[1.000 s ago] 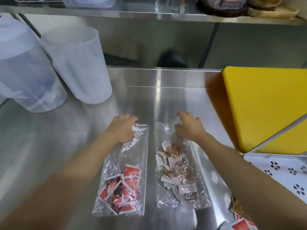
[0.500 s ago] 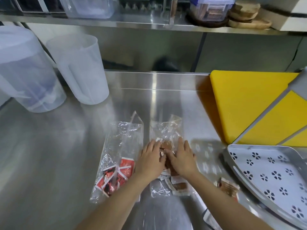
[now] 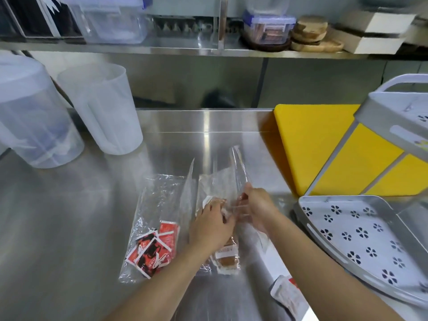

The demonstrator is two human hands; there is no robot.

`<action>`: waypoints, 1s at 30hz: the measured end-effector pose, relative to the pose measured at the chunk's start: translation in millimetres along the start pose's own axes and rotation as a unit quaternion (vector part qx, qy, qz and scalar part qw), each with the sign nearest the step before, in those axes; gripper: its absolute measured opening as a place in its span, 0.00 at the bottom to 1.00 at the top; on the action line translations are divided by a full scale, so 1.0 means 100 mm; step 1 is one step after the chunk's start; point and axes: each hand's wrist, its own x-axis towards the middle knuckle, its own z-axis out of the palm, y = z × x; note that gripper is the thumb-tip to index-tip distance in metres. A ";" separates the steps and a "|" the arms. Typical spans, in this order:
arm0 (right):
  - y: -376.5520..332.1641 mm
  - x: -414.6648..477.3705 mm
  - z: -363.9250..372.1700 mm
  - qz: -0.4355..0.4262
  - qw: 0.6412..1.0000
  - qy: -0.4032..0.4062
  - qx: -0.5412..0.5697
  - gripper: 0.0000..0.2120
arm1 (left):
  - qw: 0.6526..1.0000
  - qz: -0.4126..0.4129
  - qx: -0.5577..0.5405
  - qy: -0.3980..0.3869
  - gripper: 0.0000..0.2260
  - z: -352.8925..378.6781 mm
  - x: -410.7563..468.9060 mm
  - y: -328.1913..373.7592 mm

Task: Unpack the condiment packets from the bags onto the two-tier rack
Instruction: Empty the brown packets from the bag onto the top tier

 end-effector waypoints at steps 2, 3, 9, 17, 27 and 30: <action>-0.05 -0.08 -0.04 0.001 0.999 -0.028 0.026 0.21 | 0.998 -0.022 -0.056 0.001 0.25 -0.04 0.00 0.02; -0.07 -0.12 -0.05 -0.001 0.999 -0.040 0.028 0.20 | 0.996 -0.031 -0.087 -0.003 0.26 -0.08 -0.01 0.03; -0.20 -0.20 -0.08 -0.030 0.998 -0.052 -0.001 0.20 | 0.984 -0.044 -0.169 -0.027 0.21 -0.27 -0.03 0.10; -0.47 -0.34 -0.19 -0.068 0.996 -0.053 0.008 0.20 | 0.896 -0.044 -0.440 -0.052 0.07 -0.30 0.03 0.11; -0.66 -0.49 -0.32 -0.048 0.981 -0.077 0.174 0.20 | 0.881 -0.197 -0.427 0.045 0.15 -0.36 0.01 0.09; -0.74 -0.53 -0.34 -0.050 0.971 -0.069 0.223 0.19 | 0.898 -0.092 -0.413 0.125 0.25 -0.48 -0.10 0.21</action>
